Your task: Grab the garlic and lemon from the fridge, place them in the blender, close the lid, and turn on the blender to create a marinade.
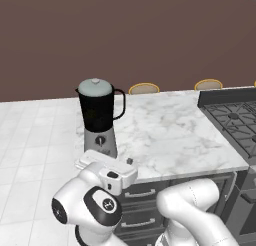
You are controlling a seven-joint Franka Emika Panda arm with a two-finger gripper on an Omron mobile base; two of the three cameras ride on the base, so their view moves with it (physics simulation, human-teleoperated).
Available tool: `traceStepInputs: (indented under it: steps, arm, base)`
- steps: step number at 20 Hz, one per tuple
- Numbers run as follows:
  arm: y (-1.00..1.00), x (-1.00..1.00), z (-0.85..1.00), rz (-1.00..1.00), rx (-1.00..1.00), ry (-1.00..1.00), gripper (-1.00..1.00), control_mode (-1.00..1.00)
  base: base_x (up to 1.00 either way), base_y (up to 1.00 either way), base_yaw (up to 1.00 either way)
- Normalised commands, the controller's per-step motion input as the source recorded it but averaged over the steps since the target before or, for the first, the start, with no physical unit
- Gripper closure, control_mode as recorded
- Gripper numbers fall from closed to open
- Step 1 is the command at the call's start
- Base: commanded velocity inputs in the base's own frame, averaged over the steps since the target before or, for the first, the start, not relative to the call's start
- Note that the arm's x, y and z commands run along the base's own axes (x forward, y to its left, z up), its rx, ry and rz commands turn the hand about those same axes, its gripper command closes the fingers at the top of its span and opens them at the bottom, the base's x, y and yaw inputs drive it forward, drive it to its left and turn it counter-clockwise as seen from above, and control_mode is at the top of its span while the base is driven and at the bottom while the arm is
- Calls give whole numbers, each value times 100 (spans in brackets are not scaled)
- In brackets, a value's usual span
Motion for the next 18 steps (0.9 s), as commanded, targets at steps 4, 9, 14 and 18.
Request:
traceStepInputs:
  steps: [4, 9, 14, 18]
  arm:
    - [-2, 31, -51, -20, 0, 0, -100, -100]
    - [0, 44, -57, -8, 0, 0, -100, -100]
    - [0, 49, -51, -1, 0, 0, -100, -100]
    - [0, 43, -37, 0, 0, 0, -100, -100]
  base:
    - [0, 0, 0]
    - [0, 0, 0]
    - [0, 0, 0]
    - [0, 0, 0]
